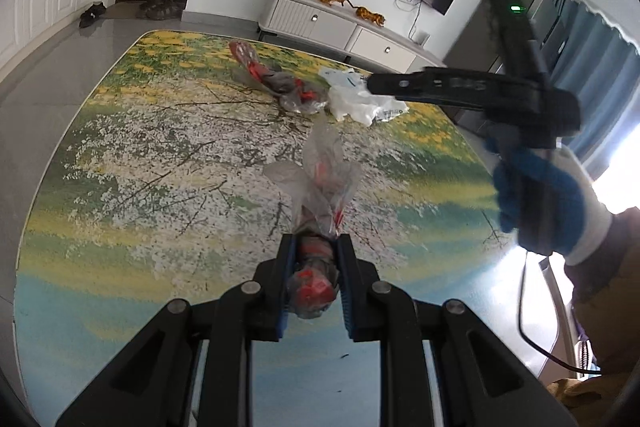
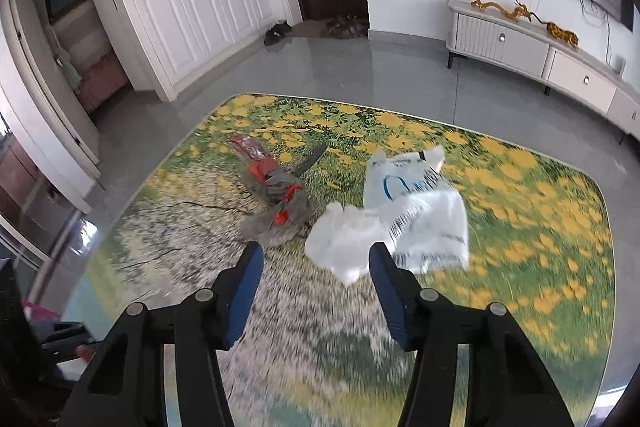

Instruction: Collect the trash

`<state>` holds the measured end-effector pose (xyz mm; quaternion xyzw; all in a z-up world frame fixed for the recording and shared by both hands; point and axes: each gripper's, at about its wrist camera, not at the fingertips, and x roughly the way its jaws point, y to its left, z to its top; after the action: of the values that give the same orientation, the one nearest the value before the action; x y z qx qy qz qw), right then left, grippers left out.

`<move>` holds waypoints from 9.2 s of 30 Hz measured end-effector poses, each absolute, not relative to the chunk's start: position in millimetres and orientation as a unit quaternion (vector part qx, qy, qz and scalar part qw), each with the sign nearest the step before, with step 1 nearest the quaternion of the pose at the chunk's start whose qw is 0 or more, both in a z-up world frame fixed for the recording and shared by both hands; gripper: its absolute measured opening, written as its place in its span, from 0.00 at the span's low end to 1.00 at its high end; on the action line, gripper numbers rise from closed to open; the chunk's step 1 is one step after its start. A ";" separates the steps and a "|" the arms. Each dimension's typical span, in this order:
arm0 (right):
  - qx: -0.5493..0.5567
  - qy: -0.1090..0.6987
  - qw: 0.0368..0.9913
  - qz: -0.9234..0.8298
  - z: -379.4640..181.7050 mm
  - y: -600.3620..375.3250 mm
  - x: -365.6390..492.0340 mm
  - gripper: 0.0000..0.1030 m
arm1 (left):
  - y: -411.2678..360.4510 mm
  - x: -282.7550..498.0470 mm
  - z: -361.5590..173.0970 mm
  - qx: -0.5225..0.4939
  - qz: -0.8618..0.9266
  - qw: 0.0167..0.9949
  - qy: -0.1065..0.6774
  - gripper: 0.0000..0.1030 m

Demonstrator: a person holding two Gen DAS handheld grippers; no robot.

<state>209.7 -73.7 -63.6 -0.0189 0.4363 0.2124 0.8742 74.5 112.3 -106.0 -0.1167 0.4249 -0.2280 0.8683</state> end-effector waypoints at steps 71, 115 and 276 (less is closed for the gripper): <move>0.013 0.421 0.869 0.260 -29.2 -119.2 45.7 0.07 | 82.6 17.7 -82.7 -0.108 -0.188 0.891 0.398 0.19; 0.062 0.421 0.861 0.278 -52.9 -151.6 56.6 0.07 | 57.3 28.1 -83.4 -0.059 -0.123 0.897 0.421 0.19; 0.062 0.345 0.931 0.100 1.2 -231.2 22.5 0.74 | 34.3 34.3 -4.8 0.016 -0.056 0.942 0.331 0.59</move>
<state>22.5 -231.2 1.2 0.0621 0.3454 0.1003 0.9310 34.3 34.3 -4.8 0.0162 0.3313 -0.0564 0.9417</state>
